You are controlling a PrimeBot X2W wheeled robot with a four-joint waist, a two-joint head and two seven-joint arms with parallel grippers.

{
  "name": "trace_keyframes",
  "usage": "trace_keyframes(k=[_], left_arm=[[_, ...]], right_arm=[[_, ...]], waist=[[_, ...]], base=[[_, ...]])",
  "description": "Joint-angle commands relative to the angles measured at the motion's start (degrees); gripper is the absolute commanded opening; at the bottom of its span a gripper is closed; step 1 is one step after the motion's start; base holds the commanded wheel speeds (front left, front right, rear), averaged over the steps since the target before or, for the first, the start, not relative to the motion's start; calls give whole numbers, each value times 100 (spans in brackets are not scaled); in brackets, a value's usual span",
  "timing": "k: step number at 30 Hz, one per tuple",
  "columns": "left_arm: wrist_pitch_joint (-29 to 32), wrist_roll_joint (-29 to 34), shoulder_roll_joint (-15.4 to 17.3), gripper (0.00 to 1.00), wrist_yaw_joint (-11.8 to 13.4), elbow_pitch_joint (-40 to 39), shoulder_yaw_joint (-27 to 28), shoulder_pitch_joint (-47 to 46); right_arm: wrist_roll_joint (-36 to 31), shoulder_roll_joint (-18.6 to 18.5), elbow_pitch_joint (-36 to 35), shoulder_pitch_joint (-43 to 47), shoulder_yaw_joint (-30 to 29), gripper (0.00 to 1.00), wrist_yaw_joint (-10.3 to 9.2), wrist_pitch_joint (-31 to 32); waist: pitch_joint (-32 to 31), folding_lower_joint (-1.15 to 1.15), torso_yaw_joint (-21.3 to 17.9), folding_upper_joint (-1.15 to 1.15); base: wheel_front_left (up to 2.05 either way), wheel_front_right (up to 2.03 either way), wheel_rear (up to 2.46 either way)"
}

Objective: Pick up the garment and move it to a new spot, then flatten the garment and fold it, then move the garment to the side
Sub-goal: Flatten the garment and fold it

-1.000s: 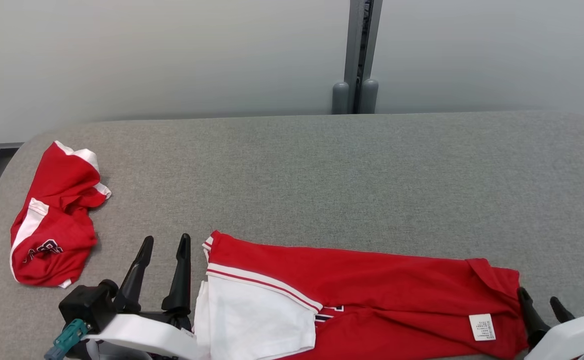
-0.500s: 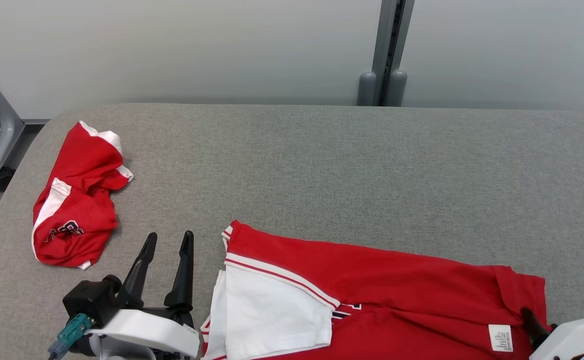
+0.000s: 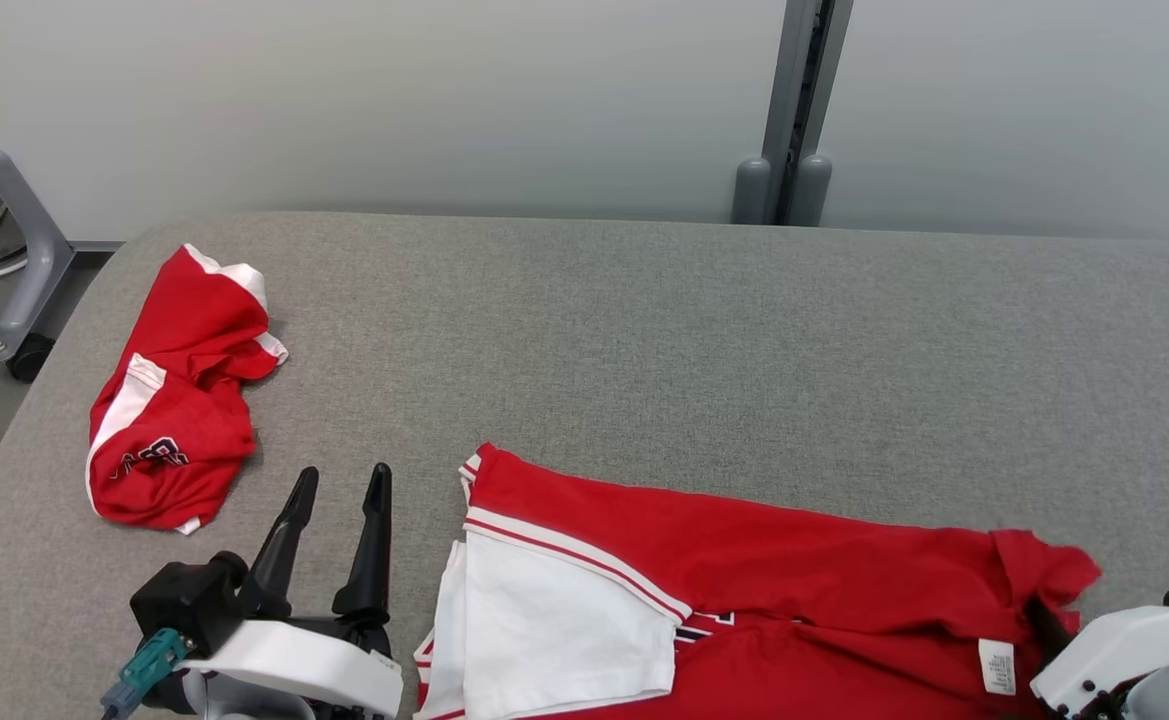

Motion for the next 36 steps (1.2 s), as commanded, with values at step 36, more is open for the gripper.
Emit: trace_keyframes(k=[36], left_arm=[[111,11,46,100,43,58,-135,27]], right_arm=[[302,2,-3222,485,499,0,13,707]], waist=[[-179,0,503,0]], base=[[0,0,0]])
